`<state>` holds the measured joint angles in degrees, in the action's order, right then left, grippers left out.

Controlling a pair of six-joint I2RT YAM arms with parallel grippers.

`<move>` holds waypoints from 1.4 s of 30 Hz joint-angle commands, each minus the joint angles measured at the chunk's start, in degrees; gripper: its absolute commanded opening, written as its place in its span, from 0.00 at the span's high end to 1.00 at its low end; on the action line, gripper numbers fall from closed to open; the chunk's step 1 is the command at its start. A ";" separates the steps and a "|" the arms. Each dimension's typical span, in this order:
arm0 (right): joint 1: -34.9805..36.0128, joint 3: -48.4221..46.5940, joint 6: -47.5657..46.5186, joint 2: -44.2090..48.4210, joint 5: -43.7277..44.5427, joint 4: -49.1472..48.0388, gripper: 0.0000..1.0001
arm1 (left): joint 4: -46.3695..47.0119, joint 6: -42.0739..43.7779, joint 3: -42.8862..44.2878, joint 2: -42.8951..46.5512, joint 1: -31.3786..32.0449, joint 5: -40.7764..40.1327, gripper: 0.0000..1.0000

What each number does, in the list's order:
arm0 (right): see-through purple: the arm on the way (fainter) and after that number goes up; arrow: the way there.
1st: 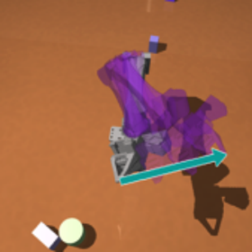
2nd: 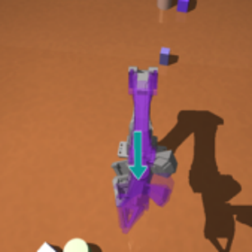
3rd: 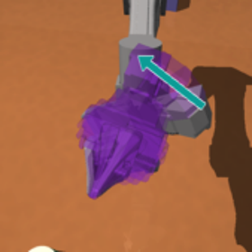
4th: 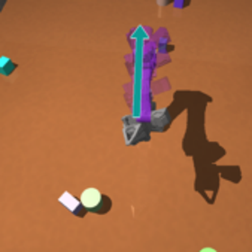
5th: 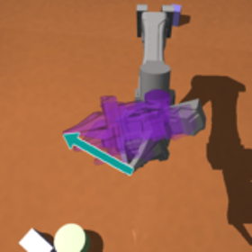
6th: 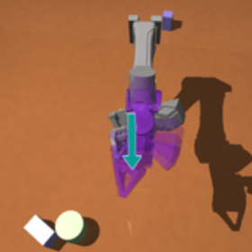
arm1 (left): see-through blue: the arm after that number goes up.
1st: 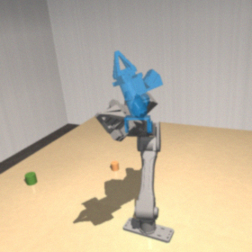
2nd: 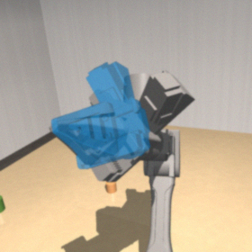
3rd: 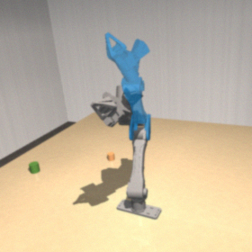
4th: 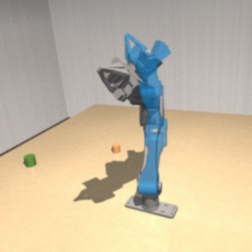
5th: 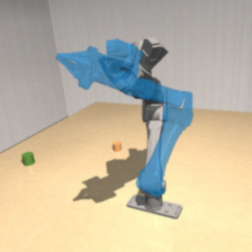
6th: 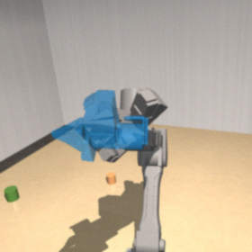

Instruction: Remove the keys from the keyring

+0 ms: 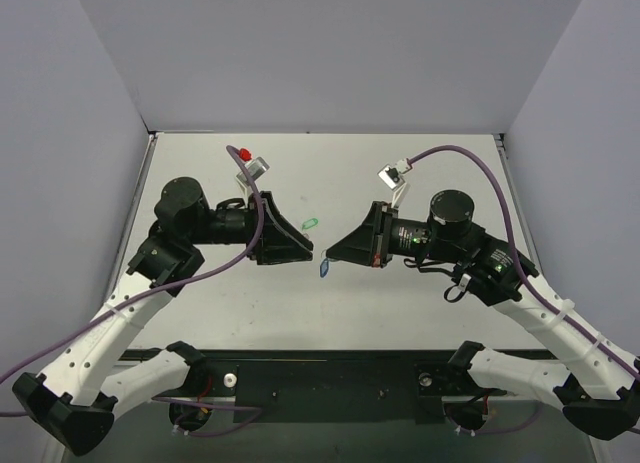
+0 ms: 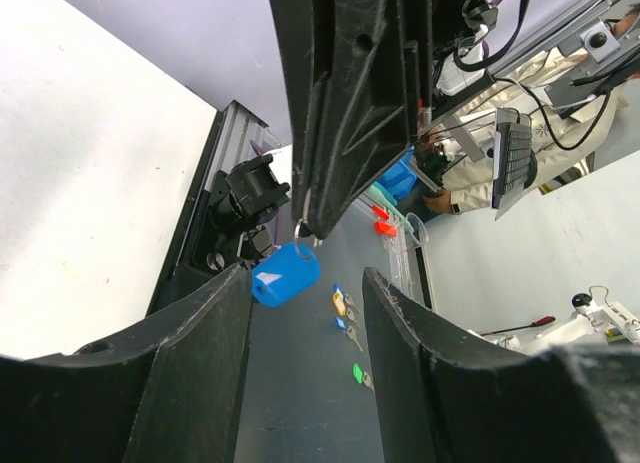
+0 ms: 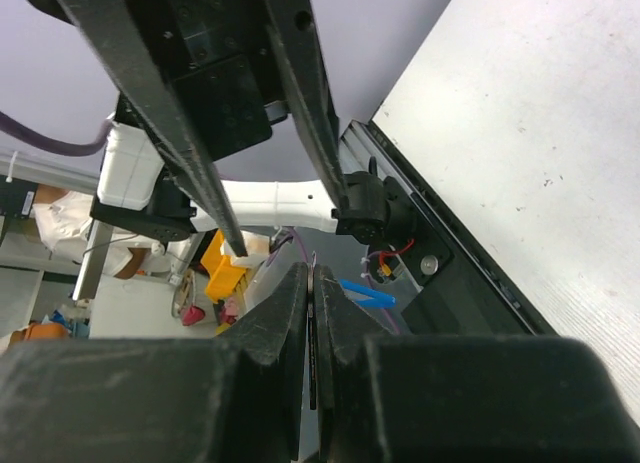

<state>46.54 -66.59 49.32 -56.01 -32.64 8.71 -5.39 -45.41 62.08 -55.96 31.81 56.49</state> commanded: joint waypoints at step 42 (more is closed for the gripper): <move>1.88 -0.03 2.18 -0.06 2.23 -8.18 1.00 | 14.62 -12.60 -2.23 1.65 8.26 -15.18 1.00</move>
<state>47.33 -66.59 51.37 -55.72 -31.92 2.39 3.11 -55.46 58.92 -56.01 38.92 47.64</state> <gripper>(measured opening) 0.007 0.015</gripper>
